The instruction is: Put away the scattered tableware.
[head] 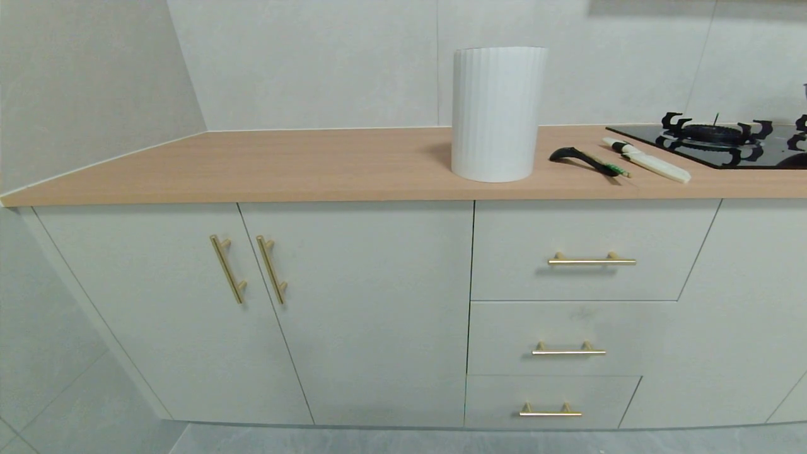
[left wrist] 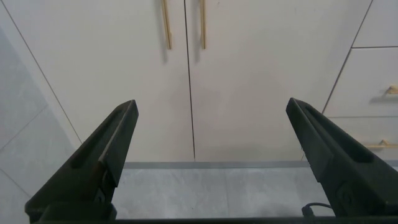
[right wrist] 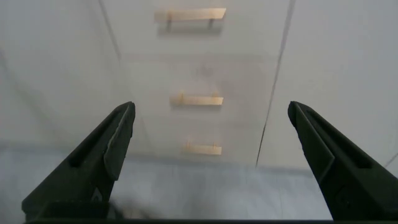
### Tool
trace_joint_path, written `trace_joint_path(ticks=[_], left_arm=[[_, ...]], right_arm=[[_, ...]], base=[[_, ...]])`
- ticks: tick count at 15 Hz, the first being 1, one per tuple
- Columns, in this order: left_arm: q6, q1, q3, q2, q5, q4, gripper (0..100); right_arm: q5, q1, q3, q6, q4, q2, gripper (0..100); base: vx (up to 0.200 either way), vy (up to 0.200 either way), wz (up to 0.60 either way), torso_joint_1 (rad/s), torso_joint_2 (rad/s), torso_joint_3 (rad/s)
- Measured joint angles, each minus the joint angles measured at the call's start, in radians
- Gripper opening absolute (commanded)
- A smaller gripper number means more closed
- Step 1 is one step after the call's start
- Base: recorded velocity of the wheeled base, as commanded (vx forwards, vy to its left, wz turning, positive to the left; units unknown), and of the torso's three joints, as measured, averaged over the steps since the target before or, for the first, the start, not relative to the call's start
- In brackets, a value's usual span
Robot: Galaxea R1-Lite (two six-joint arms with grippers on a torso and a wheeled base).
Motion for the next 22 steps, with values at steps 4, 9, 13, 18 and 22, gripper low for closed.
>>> trace_joint_path(ticks=[4, 9, 13, 18, 22], left_arm=[[0.001, 0.000, 0.000, 0.000, 0.000, 0.000, 100], [0.000, 0.000, 0.000, 0.000, 0.000, 0.000, 100], [0.000, 0.000, 0.000, 0.000, 0.000, 0.000, 100], [0.000, 0.000, 0.000, 0.000, 0.000, 0.000, 100], [0.000, 0.000, 0.000, 0.000, 0.000, 0.000, 100]], right_arm=[[0.010, 0.036, -0.105, -0.039, 0.001, 0.397, 100], [0.003, 0.057, -0.296, -0.064, -0.123, 0.956, 100], [-0.011, 0.063, -0.448, -0.067, -0.243, 1.326, 100], [-0.052, 0.084, -0.499, -0.031, -0.542, 1.711, 100], [-0.096, 0.106, -0.498, 0.056, -0.864, 1.939, 100]], base=[[0.000, 0.000, 0.00, 0.000, 0.00, 0.000], [0.000, 0.000, 0.00, 0.000, 0.00, 0.000], [0.000, 0.000, 0.00, 0.000, 0.00, 0.000], [0.000, 0.000, 0.00, 0.000, 0.00, 0.000], [0.000, 0.000, 0.00, 0.000, 0.00, 0.000]])
